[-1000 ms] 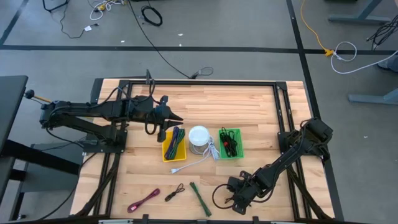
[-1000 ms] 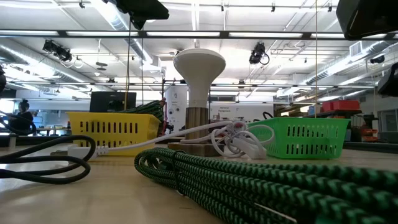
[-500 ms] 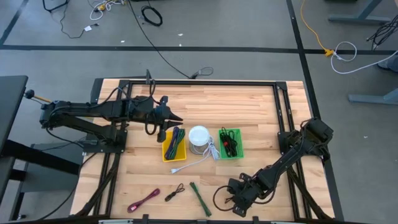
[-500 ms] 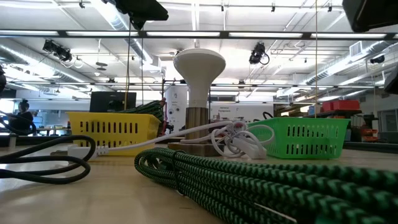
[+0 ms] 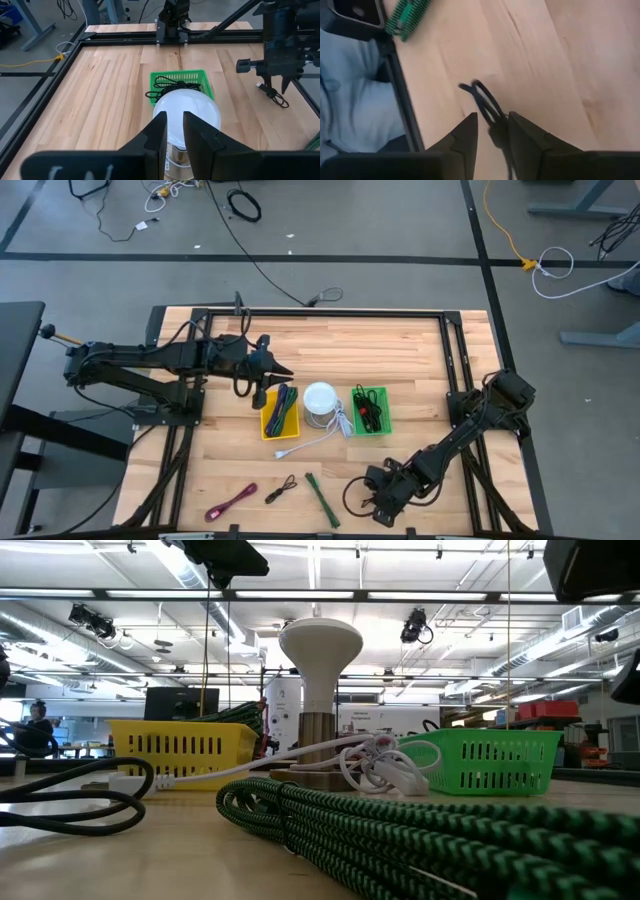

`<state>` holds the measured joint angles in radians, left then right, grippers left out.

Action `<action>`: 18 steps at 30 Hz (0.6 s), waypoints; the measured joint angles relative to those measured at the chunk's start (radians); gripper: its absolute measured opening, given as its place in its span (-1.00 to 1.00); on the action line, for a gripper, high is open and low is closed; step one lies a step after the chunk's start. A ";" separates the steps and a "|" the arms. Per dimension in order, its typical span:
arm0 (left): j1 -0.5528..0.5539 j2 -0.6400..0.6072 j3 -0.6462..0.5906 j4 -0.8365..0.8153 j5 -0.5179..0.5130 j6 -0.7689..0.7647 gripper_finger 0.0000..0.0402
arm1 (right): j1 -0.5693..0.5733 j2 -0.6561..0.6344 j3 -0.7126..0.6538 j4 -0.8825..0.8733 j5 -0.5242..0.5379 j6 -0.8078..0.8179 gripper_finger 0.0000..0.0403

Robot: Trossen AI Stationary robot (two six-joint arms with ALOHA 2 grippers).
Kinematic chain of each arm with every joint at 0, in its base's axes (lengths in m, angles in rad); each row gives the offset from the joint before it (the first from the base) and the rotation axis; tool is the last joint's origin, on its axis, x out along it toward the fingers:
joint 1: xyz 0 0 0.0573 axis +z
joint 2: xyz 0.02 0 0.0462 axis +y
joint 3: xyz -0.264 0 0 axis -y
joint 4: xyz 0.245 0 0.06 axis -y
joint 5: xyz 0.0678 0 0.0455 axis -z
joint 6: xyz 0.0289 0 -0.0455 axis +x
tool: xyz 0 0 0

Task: Pick & Place USB Port
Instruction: Put the black charger cable into the green basket

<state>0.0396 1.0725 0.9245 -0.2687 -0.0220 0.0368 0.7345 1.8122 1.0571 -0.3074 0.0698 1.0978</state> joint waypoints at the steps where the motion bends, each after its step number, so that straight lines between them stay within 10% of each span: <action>1: 0.000 0.000 0.000 0.000 0.000 0.000 -0.66 | 0.000 0.000 0.000 0.009 0.001 -0.003 -0.45; 14: 0.000 0.000 0.000 -0.001 0.000 0.000 -0.66 | -0.007 0.083 -0.001 0.086 -0.029 -0.014 -0.47; 18: 0.000 0.000 0.000 -0.007 0.000 0.000 -0.66 | -0.012 0.097 -0.001 0.115 -0.039 -0.039 -0.81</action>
<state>0.0395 1.0729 0.9249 -0.2761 -0.0219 0.0369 0.7223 1.9095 1.0565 -0.1929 0.0312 1.0592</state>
